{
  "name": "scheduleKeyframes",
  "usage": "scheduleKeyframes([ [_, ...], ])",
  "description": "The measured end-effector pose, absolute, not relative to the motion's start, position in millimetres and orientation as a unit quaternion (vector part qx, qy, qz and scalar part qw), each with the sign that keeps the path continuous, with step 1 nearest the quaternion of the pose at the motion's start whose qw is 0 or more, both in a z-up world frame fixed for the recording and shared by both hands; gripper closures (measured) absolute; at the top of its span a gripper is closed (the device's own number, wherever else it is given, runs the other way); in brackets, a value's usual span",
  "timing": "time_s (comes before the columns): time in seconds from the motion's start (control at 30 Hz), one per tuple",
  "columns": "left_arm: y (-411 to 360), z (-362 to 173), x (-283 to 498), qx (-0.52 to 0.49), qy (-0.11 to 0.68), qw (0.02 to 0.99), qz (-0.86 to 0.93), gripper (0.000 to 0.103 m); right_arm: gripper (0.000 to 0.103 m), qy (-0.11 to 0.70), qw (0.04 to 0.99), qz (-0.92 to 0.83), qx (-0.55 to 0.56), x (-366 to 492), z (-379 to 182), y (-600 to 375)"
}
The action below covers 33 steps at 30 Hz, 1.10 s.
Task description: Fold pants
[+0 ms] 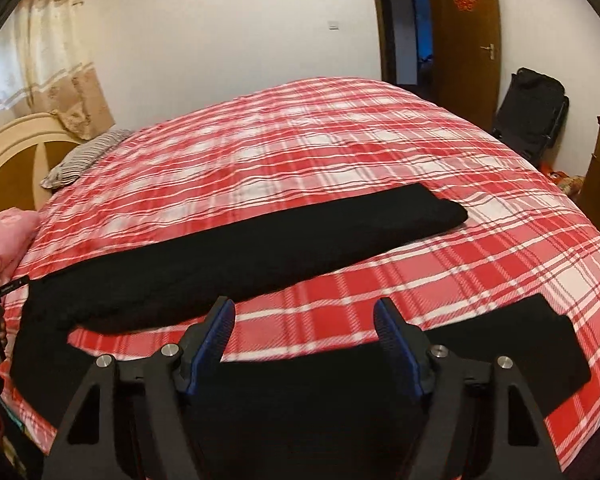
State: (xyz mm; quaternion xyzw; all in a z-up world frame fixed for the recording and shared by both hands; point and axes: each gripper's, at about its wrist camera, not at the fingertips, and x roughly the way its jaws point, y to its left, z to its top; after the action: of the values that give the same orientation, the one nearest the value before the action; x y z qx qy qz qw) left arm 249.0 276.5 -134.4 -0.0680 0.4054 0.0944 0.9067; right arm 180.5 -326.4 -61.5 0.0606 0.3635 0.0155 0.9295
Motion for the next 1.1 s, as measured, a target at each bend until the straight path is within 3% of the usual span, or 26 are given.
scheduleKeyframes([
  [0.07,278,-141,256,-0.063,0.414,0.904,0.089,0.041,0.030,0.368,0.928,0.009,0.060,187,-64,-331],
  [0.13,281,-149,262,-0.068,0.423,0.900,0.085,0.052,0.030,0.375,0.925,0.006,0.065,195,-66,-338],
  [0.33,286,-162,268,-0.086,0.433,0.895,0.064,0.066,0.030,0.382,0.919,-0.029,0.090,222,-66,-377],
  [0.47,287,-163,268,-0.090,0.431,0.896,0.060,0.067,0.030,0.380,0.918,-0.052,0.098,240,-60,-402],
  [0.57,289,-161,269,-0.097,0.432,0.895,0.050,0.077,0.030,0.384,0.913,-0.068,0.123,258,-59,-426],
  [0.77,286,-161,274,-0.086,0.435,0.894,0.059,0.075,0.030,0.394,0.900,-0.109,0.149,297,-63,-471],
  [0.9,284,-159,278,-0.078,0.437,0.893,0.070,0.061,0.030,0.408,0.889,-0.107,0.181,329,-74,-491],
  [1.1,284,-163,285,-0.079,0.447,0.888,0.071,0.061,0.030,0.433,0.876,-0.067,0.203,385,-93,-496],
])
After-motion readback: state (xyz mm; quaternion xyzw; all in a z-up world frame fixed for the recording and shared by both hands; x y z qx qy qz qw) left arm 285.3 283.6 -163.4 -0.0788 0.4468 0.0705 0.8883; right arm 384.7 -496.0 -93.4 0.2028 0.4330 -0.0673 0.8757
